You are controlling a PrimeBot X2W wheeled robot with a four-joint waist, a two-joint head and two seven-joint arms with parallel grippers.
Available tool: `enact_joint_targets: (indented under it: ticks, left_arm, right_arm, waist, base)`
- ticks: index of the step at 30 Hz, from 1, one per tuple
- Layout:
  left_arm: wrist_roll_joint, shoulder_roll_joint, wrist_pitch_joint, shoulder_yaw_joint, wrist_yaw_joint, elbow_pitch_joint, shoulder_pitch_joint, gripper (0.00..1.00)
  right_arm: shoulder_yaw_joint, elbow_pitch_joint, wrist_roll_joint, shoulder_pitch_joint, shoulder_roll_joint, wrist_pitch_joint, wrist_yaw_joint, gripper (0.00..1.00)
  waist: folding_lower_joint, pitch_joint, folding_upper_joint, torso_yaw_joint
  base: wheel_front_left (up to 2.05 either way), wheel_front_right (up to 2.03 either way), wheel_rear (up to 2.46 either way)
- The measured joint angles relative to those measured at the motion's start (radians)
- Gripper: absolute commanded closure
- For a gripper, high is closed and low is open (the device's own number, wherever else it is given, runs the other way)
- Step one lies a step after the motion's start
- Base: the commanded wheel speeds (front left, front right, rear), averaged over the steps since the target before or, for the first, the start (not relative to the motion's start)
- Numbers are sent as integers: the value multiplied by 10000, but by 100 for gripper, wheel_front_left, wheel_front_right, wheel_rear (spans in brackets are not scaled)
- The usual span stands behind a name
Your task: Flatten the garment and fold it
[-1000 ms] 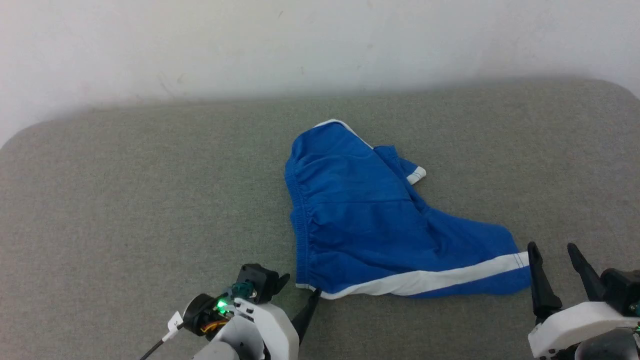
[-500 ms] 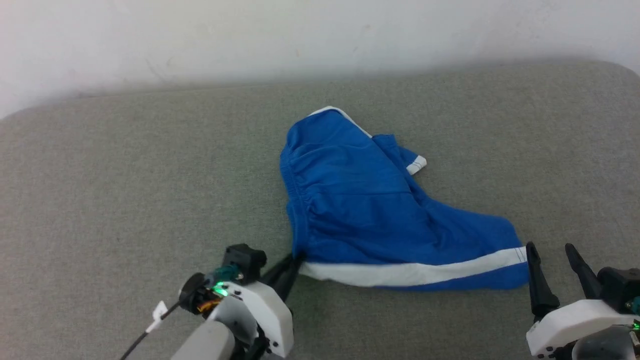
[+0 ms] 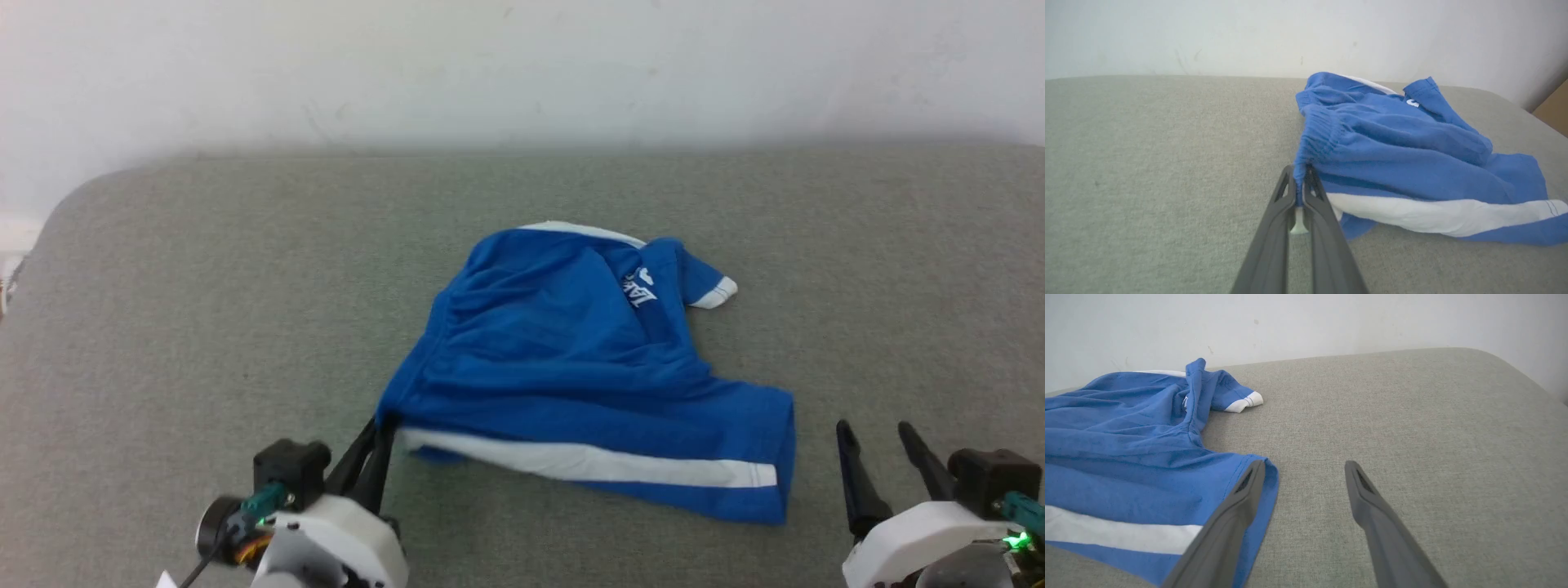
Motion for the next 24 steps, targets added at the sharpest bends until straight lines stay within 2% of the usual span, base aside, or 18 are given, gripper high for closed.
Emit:
enact_joint_targets:
  ticks: [5,6,7,10,13,17,24]
  left_arm:
    - [-203,151,851,-151,148,721,484,100]
    - [-201,157,918,-226,142,855,485,74]
    - [-194,144,882,-261,142,918,478,0]
    - [-188,-19,456,-272,117,986,412,0]
    - [-73,-134,-255,-282,69,978,258,0]
    - [186,-337,-844,-228,58,742,66,0]
    - [591,-660,-1018,35,-36,313,32,0]
  right_arm:
    - [104,236,-21,56,4,349,0,0]
    - [165,268,-31,54,4,435,0,0]
    - [234,282,-29,44,0,525,0,0]
    - [495,274,-19,-133,-144,853,0,0]
    - [732,276,94,-567,-583,1432,0,0]
    - [1246,604,414,-1184,-1239,2803,0,0]
    - [1804,1739,976,-2095,-2042,4953,0,0]
  waist:
    - [0,-61,0,360]
    - [0,-75,0,433]
    - [0,-89,0,502]
    - [0,-123,0,703]
    - [0,-150,0,915]
    - [0,-151,0,1196]
    - [1,-17,0,1672]
  base:
    - [0,0,0]
    - [0,0,0]
    - [0,0,0]
    - [0,0,0]
    - [0,0,0]
    - [0,0,0]
    - [0,0,0]
